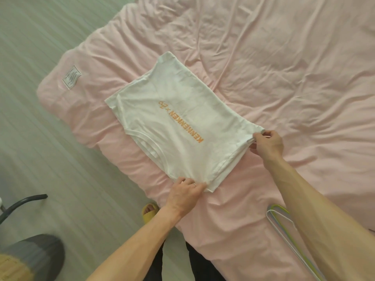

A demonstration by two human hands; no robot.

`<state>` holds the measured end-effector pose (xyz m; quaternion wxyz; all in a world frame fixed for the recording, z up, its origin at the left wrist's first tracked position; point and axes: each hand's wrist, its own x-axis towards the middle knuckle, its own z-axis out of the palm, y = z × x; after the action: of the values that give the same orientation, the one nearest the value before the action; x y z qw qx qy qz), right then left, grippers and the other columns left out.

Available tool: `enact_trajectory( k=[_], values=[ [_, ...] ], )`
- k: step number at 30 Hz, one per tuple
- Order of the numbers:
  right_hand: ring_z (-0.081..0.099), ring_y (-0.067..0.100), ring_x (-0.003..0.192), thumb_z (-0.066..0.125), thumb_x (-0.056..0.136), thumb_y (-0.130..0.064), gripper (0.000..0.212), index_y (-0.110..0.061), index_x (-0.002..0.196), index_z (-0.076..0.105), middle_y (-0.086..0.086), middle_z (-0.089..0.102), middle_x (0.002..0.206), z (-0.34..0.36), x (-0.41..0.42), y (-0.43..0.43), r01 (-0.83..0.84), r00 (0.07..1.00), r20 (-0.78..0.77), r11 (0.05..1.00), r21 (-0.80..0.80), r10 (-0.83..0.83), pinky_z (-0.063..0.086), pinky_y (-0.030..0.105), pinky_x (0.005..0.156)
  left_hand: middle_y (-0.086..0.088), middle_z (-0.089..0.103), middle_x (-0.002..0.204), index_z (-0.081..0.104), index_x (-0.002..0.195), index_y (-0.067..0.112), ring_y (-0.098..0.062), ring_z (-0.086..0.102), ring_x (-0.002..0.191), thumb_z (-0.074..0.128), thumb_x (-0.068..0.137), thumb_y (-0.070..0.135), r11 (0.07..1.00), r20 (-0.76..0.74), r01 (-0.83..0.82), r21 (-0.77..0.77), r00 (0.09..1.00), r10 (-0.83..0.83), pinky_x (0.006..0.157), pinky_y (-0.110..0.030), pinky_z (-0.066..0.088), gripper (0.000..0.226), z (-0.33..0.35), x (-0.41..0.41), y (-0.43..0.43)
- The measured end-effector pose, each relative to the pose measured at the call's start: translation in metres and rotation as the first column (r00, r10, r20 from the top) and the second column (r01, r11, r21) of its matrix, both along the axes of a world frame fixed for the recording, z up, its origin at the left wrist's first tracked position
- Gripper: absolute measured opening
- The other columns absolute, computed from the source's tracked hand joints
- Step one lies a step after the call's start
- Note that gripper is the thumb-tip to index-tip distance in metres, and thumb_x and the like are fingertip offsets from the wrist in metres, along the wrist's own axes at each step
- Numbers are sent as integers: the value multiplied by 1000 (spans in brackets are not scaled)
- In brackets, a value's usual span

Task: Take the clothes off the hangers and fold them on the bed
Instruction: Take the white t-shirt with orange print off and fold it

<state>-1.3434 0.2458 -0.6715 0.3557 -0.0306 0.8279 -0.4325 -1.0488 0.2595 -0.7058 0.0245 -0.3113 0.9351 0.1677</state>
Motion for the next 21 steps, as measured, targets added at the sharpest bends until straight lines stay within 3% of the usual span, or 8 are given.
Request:
enact_trajectory(
  k=[2,4,9,12,14,17,20,21],
  values=[
    [71,23,71,55,88,-16,22,-22,109,55,6,65,100,13,6,-10,0,999,-38,1000,-31,-1,59,31,57,5,68,68,71,106,22,-19,66,63,69,89,11,977,-80,-119,174,988,134,58,-34,52,21,10,2,-12],
    [68,21,67,47,88,-15,33,-30,116,57,3,64,96,25,13,-26,-35,998,-61,998,-58,32,59,30,57,3,72,96,67,120,20,-16,67,87,53,101,16,886,-103,-289,364,932,347,74,-32,54,24,25,7,-25],
    [73,21,67,42,86,-10,29,-19,90,70,13,74,88,47,35,-98,-137,990,-40,987,-87,134,57,29,59,4,59,111,61,126,22,-13,57,100,40,102,12,728,-111,-486,483,791,601,82,-23,43,33,47,31,-71],
    [74,22,79,46,78,-4,34,-13,101,69,6,75,82,60,51,-146,-293,955,-60,955,-44,290,58,33,71,13,63,104,66,110,24,-6,59,98,37,102,17,425,-17,-558,712,592,806,75,-13,40,30,55,37,-102],
    [67,17,85,57,80,-2,33,-20,104,69,-1,71,87,61,59,-179,-503,822,-209,848,170,529,52,28,76,9,70,99,69,97,20,-11,63,93,38,106,36,187,114,-458,869,553,825,73,-19,44,36,55,40,-130],
    [61,20,94,52,83,-2,37,-24,104,72,2,68,97,56,68,-211,-610,633,-321,710,352,704,49,27,82,13,67,93,65,88,27,-6,59,85,40,90,73,269,161,-424,865,743,650,74,-23,46,52,49,34,-154],
    [61,23,91,50,82,-5,36,-21,104,72,4,67,94,49,74,-239,-595,560,-342,653,469,755,46,26,76,18,62,99,54,101,33,-7,61,93,65,73,78,174,260,-482,859,703,662,75,-26,46,53,29,26,-172],
    [60,23,91,51,82,-5,34,-20,105,72,5,67,95,47,75,-242,-601,517,-330,609,517,790,44,26,75,14,65,103,55,105,31,-12,64,97,68,67,76,211,284,-519,829,713,641,74,-28,47,60,23,26,-176]
  ],
)
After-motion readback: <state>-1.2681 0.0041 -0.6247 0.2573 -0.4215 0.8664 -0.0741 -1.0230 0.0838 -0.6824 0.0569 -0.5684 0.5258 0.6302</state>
